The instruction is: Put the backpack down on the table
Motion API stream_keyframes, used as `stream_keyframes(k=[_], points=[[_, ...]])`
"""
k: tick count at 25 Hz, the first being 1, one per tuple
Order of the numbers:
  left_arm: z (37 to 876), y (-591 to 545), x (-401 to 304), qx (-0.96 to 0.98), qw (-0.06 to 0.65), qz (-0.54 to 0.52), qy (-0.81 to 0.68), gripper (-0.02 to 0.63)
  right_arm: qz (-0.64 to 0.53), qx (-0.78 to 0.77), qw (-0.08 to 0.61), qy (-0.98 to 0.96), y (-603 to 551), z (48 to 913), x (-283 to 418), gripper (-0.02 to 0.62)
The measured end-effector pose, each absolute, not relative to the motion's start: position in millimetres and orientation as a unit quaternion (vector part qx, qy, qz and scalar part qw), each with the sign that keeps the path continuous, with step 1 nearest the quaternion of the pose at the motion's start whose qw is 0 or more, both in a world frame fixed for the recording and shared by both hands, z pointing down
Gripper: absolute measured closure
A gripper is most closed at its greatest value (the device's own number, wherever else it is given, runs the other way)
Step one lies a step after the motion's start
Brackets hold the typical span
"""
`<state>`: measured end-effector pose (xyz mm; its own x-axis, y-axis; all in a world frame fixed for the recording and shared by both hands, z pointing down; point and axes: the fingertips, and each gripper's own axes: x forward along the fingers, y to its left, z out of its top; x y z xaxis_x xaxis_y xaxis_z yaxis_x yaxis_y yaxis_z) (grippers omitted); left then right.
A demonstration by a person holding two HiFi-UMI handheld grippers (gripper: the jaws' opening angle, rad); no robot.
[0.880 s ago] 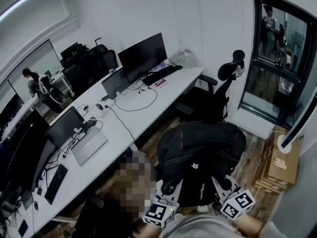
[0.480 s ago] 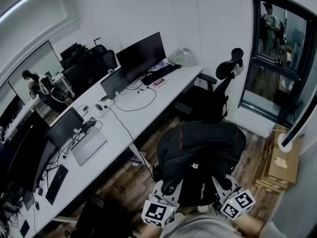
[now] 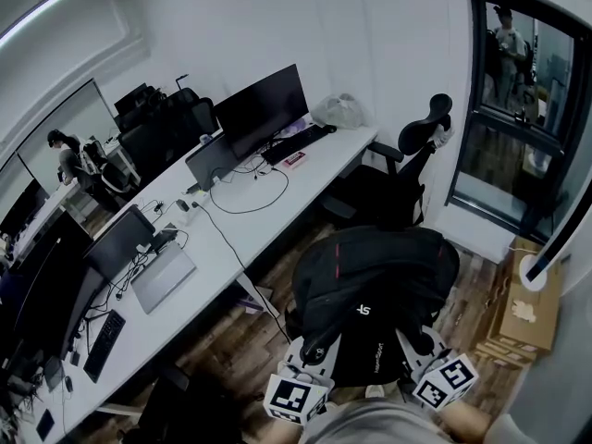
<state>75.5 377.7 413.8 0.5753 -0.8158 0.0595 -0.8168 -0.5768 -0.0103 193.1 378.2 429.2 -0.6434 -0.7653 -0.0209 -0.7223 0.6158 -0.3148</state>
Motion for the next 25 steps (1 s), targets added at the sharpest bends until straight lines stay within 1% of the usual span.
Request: stream_keyframes(k=[15, 25], points=[[406, 328, 128, 0.873, -0.005, 0.013, -0.488, 0.592, -0.127, -0.384, 0.077, 0.911, 321, 420, 245, 0.575], [400, 304, 130, 0.871, -0.013, 0.016, -0.492, 0.592, -0.131, -0.38, 0.076, 0.913, 299, 416, 248, 0.575]])
